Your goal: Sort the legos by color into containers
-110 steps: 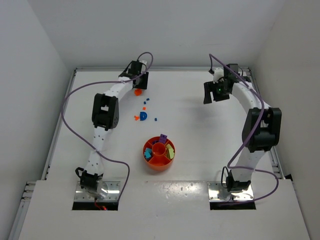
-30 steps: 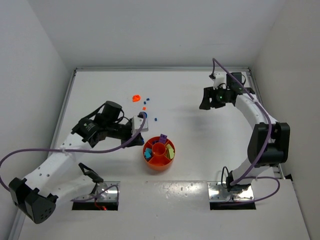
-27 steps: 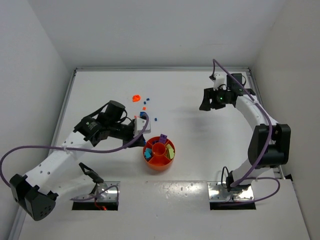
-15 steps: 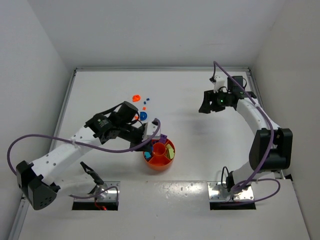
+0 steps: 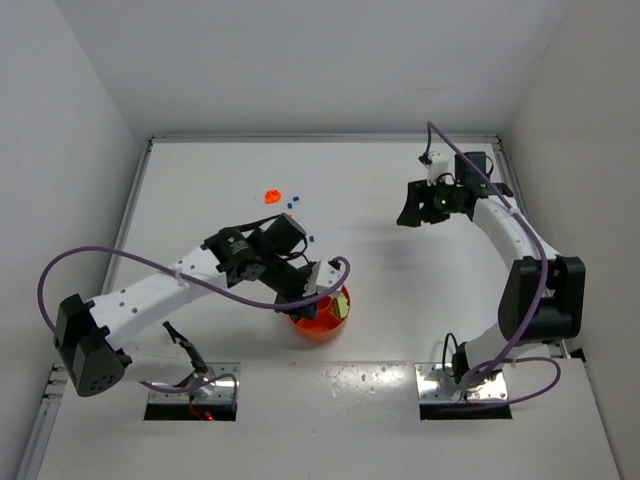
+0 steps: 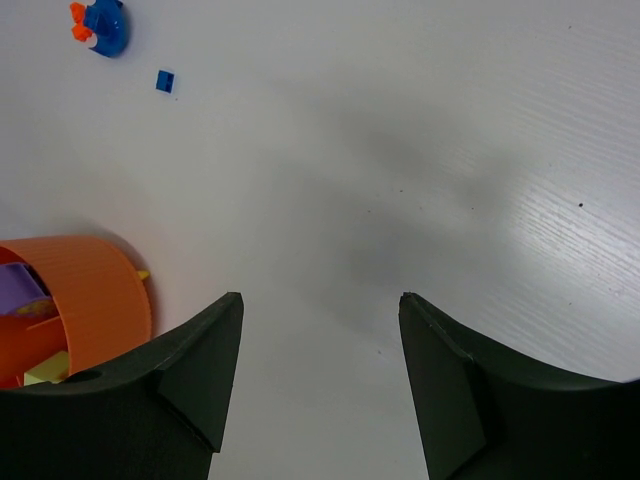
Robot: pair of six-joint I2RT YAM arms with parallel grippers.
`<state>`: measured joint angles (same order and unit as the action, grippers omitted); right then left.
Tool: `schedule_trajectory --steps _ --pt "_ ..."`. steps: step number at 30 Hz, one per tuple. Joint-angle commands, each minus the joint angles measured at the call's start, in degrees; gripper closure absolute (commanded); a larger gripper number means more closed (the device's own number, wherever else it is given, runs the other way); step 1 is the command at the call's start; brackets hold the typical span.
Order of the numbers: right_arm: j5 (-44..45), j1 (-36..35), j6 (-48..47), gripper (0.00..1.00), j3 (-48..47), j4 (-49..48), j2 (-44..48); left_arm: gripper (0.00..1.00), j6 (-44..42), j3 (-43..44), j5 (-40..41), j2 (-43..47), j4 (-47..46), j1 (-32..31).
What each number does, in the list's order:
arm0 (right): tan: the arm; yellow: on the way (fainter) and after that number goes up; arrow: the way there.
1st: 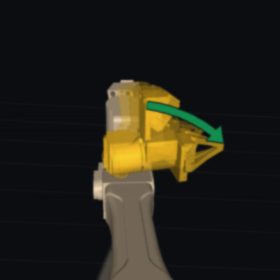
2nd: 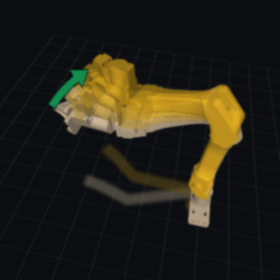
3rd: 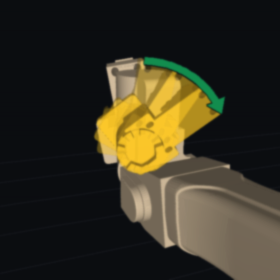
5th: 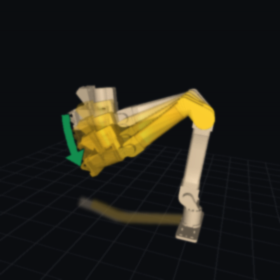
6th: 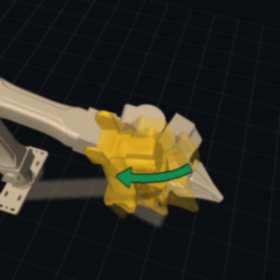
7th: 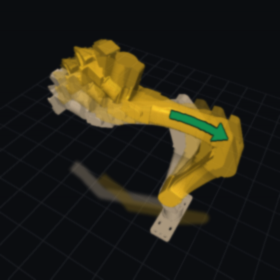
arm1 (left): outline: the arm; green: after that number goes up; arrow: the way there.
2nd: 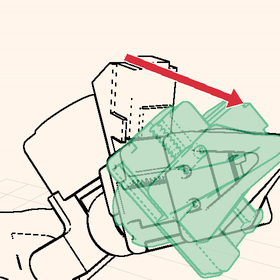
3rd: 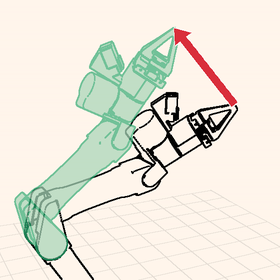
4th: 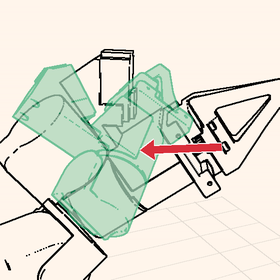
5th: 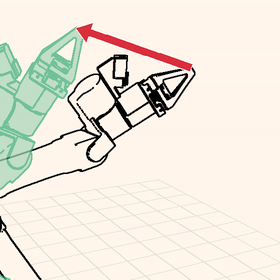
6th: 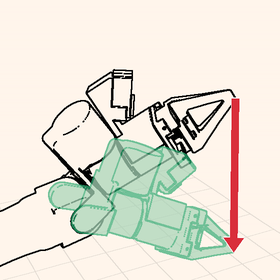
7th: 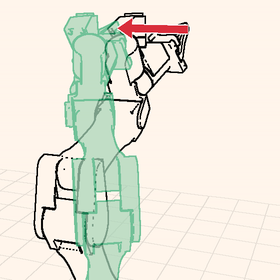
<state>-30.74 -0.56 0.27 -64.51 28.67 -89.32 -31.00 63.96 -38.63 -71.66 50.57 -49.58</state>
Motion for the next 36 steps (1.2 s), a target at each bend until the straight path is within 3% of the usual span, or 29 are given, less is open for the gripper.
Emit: schedule_trajectory --steps 1,6,12,31,36 --pt "-1.8 0.1 0.5 0.36 -1.7 -2.0 0.9 0.94 -1.6 2.6 0.9 -1.5 0.6 -1.2" --pt "-1.8 0.1 0.5 0.36 -2.8 -2.0 0.9 0.92 -2.1 3.7 2.2 -4.2 0.6 -1.2" --pt "-1.8 0.1 0.5 0.36 -2.8 -1.5 0.4 0.84 -2.7 3.7 2.8 -5.9 0.6 -1.7" --pt "-1.8 0.1 0.0 0.36 -2.8 -1.5 -0.2 0.81 -7.4 4.2 1.8 -9.6 4.4 -3.4" --pt "-1.8 0.1 0.0 0.36 -2.8 -1.5 -0.2 0.66 -7.3 4.8 3.6 -11.3 4.4 -3.4"
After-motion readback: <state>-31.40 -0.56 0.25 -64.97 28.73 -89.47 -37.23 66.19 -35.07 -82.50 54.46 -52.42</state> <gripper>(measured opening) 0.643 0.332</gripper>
